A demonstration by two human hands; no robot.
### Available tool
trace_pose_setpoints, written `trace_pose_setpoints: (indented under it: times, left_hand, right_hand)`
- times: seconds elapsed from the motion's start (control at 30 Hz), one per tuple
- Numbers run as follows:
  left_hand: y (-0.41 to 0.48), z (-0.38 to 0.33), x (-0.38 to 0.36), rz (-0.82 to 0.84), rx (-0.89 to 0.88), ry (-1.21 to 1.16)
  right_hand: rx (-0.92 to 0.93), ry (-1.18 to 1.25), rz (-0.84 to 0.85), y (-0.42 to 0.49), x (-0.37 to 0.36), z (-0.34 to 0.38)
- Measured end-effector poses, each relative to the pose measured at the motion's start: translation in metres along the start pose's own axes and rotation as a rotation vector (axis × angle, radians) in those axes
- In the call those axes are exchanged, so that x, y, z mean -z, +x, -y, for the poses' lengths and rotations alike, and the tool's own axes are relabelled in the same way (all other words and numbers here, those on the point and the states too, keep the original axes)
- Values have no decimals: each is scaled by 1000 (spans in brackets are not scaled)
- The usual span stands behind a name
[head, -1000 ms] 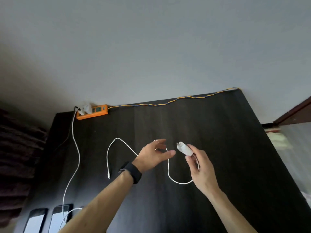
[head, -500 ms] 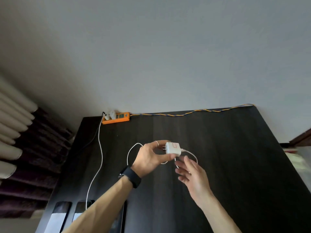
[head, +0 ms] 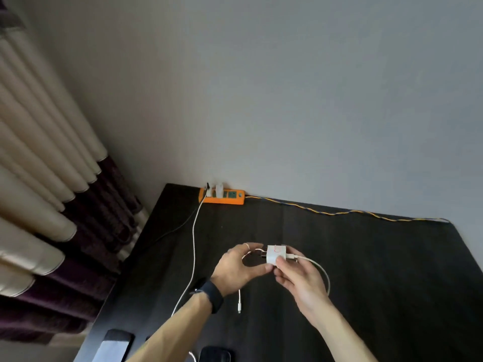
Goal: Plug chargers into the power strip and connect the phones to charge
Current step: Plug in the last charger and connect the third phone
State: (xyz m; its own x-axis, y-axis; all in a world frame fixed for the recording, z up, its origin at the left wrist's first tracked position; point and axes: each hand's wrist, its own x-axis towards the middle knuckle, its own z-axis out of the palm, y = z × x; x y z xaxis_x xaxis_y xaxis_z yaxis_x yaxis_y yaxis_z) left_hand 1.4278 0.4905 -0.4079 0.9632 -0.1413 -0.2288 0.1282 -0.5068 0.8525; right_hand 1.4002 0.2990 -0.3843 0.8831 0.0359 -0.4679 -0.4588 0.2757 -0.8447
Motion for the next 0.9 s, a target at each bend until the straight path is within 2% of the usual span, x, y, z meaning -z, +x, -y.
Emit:
trace_pose_setpoints:
  times: [0.1,0.17,0.23,0.33,0.47,0.6,0.77,0.9]
  left_hand:
    - [23,59,29,-182,66,389]
    - [33,102,45,-260,182,488]
    - [39,146,59,-320,280,530]
    - [51,202,76,-308,358,606]
    - [56,245,73,-281,323,665]
    - [58,259,64,-364,268,706]
    - [60,267,63,-348,291,697]
    - [60,269,60,-364,282,685]
  right_hand:
    - [21,-107,-96,43,-21,-6]
    - [33,-200,-123,72,-31,-10]
    - [57,-298,-135,100,-39,-14]
    - [96,-455,-161,147,-52,-17]
    - [153,-657,-161,202,-77,-13]
    - [231,-816,-166,256,-104,-12]
    - [320,-865,-160,308,-135,-23]
    - [314,-899,-171,339,-145,-31]
